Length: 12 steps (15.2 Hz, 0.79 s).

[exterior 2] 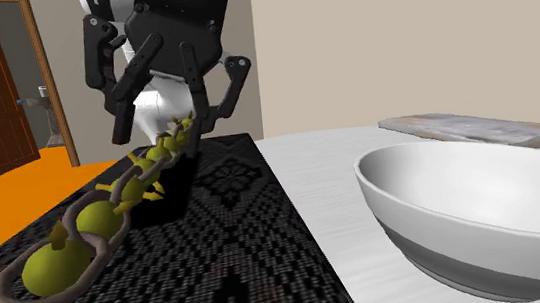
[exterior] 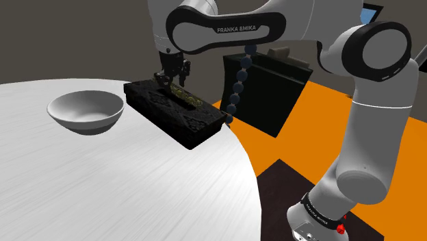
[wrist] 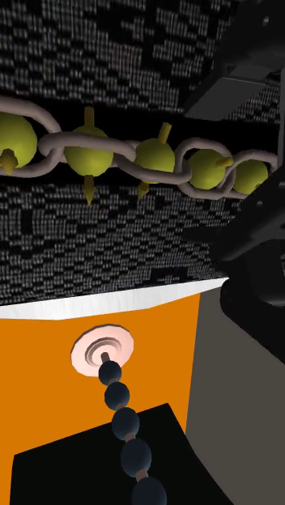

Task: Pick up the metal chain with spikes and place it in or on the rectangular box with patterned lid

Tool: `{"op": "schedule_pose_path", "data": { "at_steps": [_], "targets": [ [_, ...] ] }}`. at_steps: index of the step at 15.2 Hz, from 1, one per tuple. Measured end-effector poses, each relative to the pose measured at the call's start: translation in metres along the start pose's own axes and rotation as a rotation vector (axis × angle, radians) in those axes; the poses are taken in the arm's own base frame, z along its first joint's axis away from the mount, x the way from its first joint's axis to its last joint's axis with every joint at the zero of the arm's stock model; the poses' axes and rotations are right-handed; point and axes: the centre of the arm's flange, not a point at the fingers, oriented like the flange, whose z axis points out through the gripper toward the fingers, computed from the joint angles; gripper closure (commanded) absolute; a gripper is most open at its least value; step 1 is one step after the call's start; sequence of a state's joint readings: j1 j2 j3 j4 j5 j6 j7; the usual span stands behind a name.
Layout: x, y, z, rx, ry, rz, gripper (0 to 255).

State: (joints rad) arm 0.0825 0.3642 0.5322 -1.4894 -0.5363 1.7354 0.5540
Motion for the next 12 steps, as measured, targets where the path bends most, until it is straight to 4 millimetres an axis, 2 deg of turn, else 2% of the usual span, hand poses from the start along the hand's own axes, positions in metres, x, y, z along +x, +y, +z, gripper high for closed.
{"op": "schedule_pose_path", "data": {
  "at_steps": [5,7,9,12],
  "targets": [
    [0.0,0.0,0.0,0.0,0.0,0.0,0],
    [0.002,0.001,-0.014,0.0,0.001,0.0,0],
    [0.002,-0.002,-0.04,0.001,0.001,0.0,0],
    [0.0,0.0,-0.049,0.0,0.001,0.0,0]
  ]
}}
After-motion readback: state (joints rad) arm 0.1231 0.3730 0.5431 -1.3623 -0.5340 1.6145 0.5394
